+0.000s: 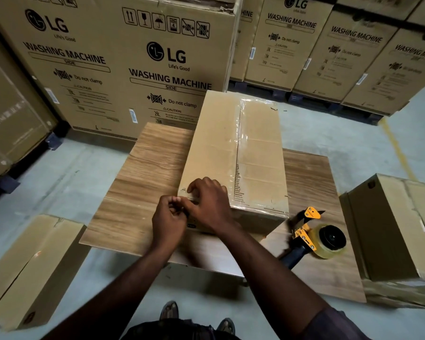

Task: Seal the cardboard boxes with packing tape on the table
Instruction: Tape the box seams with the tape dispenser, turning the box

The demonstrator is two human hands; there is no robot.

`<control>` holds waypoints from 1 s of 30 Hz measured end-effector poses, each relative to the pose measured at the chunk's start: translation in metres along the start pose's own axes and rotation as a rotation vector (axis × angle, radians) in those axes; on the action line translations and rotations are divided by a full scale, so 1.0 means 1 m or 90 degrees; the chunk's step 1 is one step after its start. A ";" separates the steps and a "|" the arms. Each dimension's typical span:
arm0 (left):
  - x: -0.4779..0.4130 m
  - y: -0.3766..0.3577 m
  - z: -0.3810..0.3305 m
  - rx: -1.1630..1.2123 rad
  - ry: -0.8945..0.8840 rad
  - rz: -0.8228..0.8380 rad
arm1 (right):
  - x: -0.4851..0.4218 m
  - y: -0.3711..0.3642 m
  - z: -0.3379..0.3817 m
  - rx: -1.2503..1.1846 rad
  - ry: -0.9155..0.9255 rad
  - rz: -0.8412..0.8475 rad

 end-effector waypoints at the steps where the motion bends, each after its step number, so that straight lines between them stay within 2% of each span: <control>1: 0.001 0.001 0.002 -0.006 0.012 0.005 | -0.002 -0.004 0.004 0.017 0.001 -0.009; 5: -0.009 0.008 0.020 -0.063 0.087 0.156 | -0.001 -0.015 0.009 0.129 0.011 -0.048; 7: -0.015 0.012 0.025 -0.080 0.127 0.170 | 0.001 -0.017 0.006 0.142 0.017 -0.050; 9: -0.017 0.017 0.023 -0.058 0.106 0.087 | 0.002 -0.016 0.003 0.123 0.028 -0.046; 10: -0.016 0.018 0.018 -0.033 0.085 0.079 | 0.002 -0.015 0.001 0.108 0.033 -0.043; 12: -0.009 0.014 0.012 -0.020 0.029 0.153 | 0.002 -0.013 -0.004 0.080 0.040 -0.030; 14: -0.001 0.005 0.014 -0.095 -0.032 0.219 | 0.004 -0.011 -0.008 0.061 0.046 -0.016; 17: -0.003 0.000 0.019 -0.156 -0.011 0.256 | 0.006 -0.011 -0.008 0.025 0.033 -0.020; 19: -0.005 0.000 0.016 -0.173 0.000 0.228 | 0.006 -0.013 -0.007 0.021 0.015 -0.036; 22: -0.003 -0.001 0.010 -0.162 -0.063 0.162 | 0.008 -0.013 -0.005 0.037 0.022 -0.046; 24: -0.005 -0.002 0.012 -0.169 -0.068 0.195 | 0.008 -0.010 -0.007 0.031 0.019 -0.028; 26: -0.017 0.000 0.018 -0.183 -0.019 0.233 | 0.008 -0.007 -0.010 0.013 0.026 0.002; 28: -0.026 0.006 0.013 -0.123 0.020 0.209 | 0.009 0.001 -0.016 -0.086 0.026 0.022; 30: -0.032 0.011 0.005 -0.038 0.024 0.135 | 0.009 0.017 -0.030 -0.176 0.014 -0.015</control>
Point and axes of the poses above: each hand's wrist, its own x-axis away from the middle knuckle, its own y-axis out of the back of the hand, z = x × y, the point moved 1 cm from there along -x, towards the middle knuckle, and after that the axes turned 5 degrees about -z, right-handed, at the moved point
